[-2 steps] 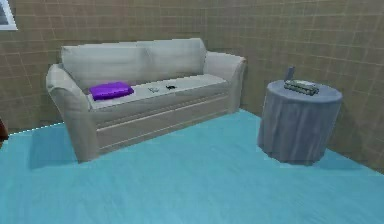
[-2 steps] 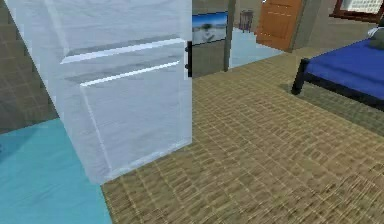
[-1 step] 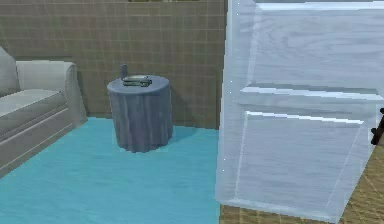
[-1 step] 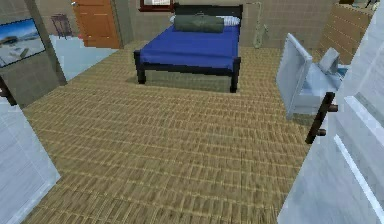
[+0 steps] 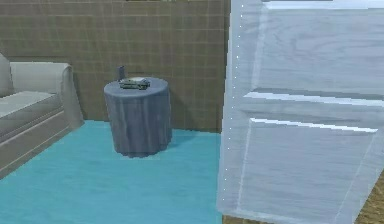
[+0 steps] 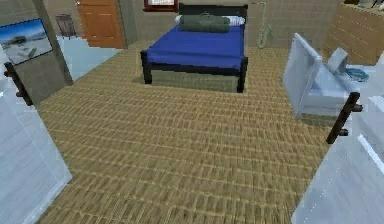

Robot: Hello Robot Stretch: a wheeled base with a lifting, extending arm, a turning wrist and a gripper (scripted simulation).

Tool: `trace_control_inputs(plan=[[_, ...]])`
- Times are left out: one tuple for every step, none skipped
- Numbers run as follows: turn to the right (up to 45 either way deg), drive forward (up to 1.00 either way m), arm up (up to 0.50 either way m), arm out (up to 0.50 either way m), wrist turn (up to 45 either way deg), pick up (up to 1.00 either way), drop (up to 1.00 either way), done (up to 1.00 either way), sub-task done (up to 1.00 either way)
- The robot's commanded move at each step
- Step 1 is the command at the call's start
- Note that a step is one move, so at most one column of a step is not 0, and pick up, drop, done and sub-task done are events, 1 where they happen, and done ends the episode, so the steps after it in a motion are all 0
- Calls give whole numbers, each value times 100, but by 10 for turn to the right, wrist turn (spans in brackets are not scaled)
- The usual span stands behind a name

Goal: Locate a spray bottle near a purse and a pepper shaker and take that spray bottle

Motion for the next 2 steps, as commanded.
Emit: trace_control_inputs(plan=[[-450, 0, 0, 0, 0, 0, 0, 0, 0], [-450, 0, 0, 0, 0, 0, 0, 0, 0]])
